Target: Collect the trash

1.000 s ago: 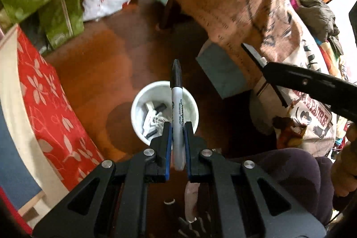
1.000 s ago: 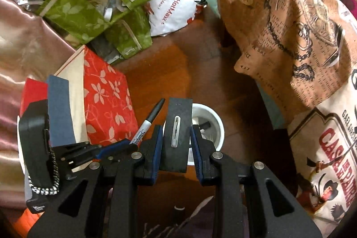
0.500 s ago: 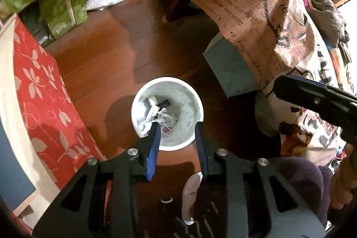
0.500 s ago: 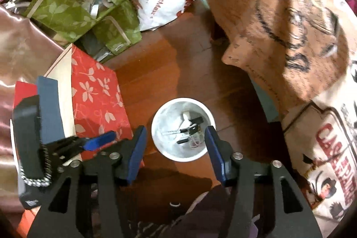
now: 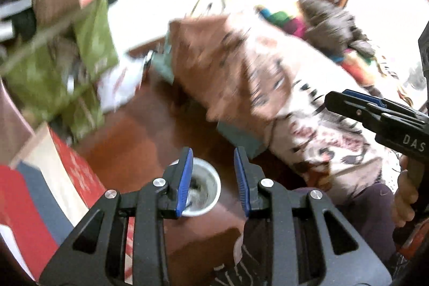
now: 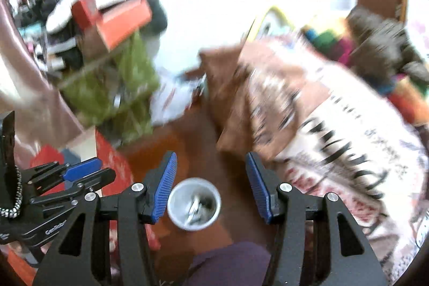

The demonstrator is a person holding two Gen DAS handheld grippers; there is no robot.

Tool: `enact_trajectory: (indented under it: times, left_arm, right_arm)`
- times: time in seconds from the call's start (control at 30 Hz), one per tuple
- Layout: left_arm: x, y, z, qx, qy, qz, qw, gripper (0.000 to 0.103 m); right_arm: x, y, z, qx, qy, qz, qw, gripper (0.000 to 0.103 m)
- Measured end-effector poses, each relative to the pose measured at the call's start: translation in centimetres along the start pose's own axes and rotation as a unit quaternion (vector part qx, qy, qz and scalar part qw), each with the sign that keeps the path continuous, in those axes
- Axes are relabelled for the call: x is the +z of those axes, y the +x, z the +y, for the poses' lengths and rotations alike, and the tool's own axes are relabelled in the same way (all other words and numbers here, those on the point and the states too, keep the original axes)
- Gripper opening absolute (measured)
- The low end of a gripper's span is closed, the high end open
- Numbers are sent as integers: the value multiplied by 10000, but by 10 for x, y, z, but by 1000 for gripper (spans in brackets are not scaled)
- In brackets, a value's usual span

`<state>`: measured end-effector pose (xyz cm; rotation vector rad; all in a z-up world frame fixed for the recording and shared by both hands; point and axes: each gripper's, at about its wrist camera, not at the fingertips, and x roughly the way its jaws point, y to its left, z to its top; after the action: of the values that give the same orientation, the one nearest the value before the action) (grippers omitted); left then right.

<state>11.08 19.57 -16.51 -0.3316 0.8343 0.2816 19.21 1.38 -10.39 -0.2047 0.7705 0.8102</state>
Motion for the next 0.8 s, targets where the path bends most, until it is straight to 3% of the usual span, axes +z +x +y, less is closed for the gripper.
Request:
enact_trajectory:
  times: [0.27, 0.43, 0.57, 0.63, 0.7, 0.73, 0.8]
  left_arm:
    - [12, -119, -64, -303, 593, -1265, 9897, 36]
    - [-3, -177, -90, -345, 880, -1929, 9767, 53]
    - [-13, -204, -102, -468, 961, -2166, 9704, 64]
    - [-17, -213, -104, -521, 982, -2249, 9680, 73]
    - [-22, -223, -106, -501, 999, -2377, 9649, 88]
    - [-25, -228, -107, -488, 987, -2461, 9630, 95]
    - [-29, -234, -107, -508, 1005, -2494, 9618, 98]
  right_arm:
    - [-12, -127, 1, -604, 449, -1385, 9875, 50]
    - [-29, -178, 9, -968, 656, -1897, 9749, 51]
    - [-42, -206, 13, -1252, 791, -2219, 9638, 76]
    - [-46, -215, 15, -1386, 822, -2339, 9588, 86]
    - [-50, -223, 19, -1502, 890, -2392, 9551, 103]
    - [-52, -225, 21, -1552, 915, -2427, 9532, 103]
    - [-57, -230, 24, -1696, 902, -2498, 9491, 103]
